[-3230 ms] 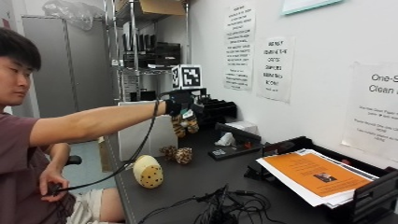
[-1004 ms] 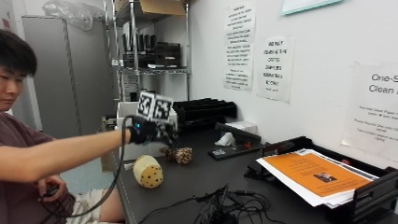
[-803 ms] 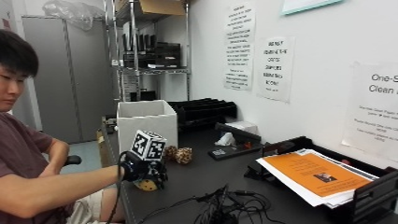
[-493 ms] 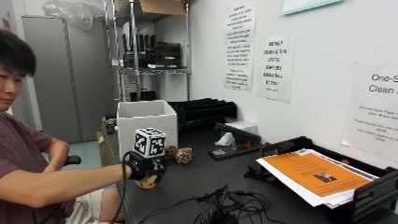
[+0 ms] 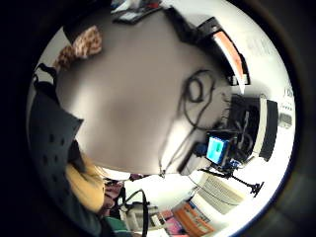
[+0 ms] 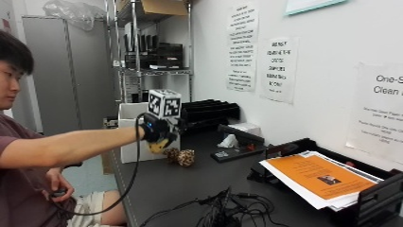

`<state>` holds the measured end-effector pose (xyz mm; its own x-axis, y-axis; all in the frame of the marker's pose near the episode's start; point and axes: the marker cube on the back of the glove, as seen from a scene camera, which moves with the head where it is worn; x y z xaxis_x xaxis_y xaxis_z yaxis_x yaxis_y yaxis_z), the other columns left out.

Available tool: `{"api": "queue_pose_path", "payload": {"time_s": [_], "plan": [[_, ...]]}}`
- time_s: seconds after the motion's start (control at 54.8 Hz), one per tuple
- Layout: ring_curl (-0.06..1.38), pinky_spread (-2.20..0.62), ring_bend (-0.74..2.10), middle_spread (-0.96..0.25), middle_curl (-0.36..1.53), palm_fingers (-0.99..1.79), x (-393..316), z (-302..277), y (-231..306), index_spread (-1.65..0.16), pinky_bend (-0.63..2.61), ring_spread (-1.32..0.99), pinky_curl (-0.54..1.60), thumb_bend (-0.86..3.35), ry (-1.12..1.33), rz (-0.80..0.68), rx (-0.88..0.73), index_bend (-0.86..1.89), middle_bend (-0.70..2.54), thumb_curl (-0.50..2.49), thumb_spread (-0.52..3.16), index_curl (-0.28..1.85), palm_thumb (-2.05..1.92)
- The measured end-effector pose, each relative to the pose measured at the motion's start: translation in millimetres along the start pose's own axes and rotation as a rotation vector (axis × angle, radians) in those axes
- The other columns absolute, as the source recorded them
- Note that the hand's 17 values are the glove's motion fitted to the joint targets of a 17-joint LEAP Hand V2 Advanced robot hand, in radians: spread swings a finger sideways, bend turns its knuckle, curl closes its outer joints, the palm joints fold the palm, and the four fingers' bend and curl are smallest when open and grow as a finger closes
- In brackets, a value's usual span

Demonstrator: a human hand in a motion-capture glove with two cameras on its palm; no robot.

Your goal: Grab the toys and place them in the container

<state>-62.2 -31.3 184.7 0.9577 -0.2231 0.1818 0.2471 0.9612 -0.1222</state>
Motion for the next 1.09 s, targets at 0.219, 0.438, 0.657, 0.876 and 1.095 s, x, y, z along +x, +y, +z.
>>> {"api": "queue_pose_path", "payload": {"time_s": [0.219,0.438,0.657,0.876,1.095], "plan": [[0.65,-0.32,1.37,-0.38,0.89,0.94,-17,-104,-8,-0.47,1.23,-0.36,0.52,0.10,0.066,0.030,0.099,0.83,1.05,0.82,0.56,0.56,0.64],[0.68,-0.32,1.43,-0.38,0.96,0.87,-108,-164,-41,-0.48,1.29,-0.36,0.56,0.07,0.138,-0.055,0.162,0.88,1.10,0.90,0.48,0.71,0.65],[0.69,-0.32,1.48,-0.37,1.01,0.82,-264,-171,-92,-0.49,1.33,-0.35,0.59,0.04,0.198,-0.252,0.168,0.87,1.14,0.96,0.43,0.85,0.66],[0.70,-0.32,1.51,-0.37,1.04,0.78,-375,-153,-120,-0.50,1.36,-0.34,0.60,0.02,0.201,-0.425,0.171,0.84,1.17,1.02,0.41,0.97,0.66],[0.70,-0.32,1.53,-0.37,1.04,0.73,-417,-119,-144,-0.51,1.38,-0.33,0.61,-0.01,0.123,-0.467,0.068,0.77,1.15,1.06,0.41,1.08,0.67]]}}
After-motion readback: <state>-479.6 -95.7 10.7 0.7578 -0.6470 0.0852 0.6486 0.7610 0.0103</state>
